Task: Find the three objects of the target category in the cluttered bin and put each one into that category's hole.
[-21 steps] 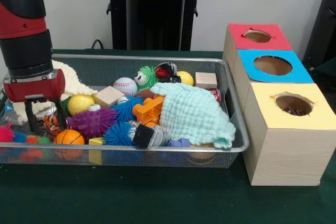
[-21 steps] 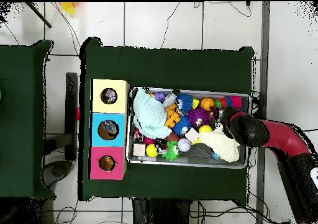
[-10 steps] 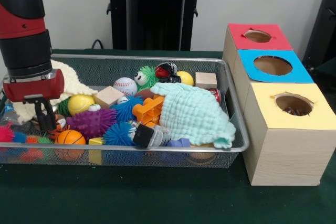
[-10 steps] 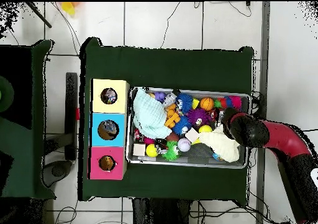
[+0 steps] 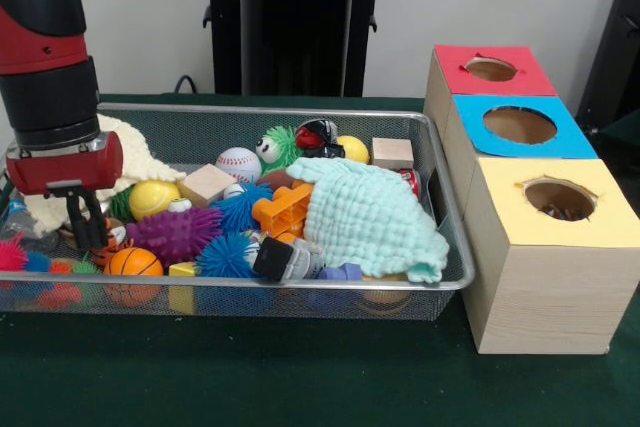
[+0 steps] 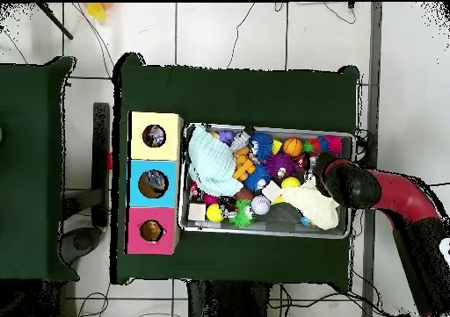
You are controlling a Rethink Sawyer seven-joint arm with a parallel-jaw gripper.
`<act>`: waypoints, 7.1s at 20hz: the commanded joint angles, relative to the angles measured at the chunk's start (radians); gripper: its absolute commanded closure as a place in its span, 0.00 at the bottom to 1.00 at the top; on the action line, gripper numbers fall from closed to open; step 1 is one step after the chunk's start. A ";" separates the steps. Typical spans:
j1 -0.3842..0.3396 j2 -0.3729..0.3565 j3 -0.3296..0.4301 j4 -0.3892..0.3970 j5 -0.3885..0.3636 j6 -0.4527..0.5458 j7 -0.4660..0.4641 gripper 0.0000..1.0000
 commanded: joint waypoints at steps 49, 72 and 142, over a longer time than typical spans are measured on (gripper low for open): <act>0.009 -0.003 -0.048 0.054 -0.151 0.036 -0.169 0.00; -0.014 0.064 0.058 -0.051 -0.129 0.038 -0.253 0.00; 0.069 -0.469 -0.015 0.435 0.162 -0.021 0.121 1.00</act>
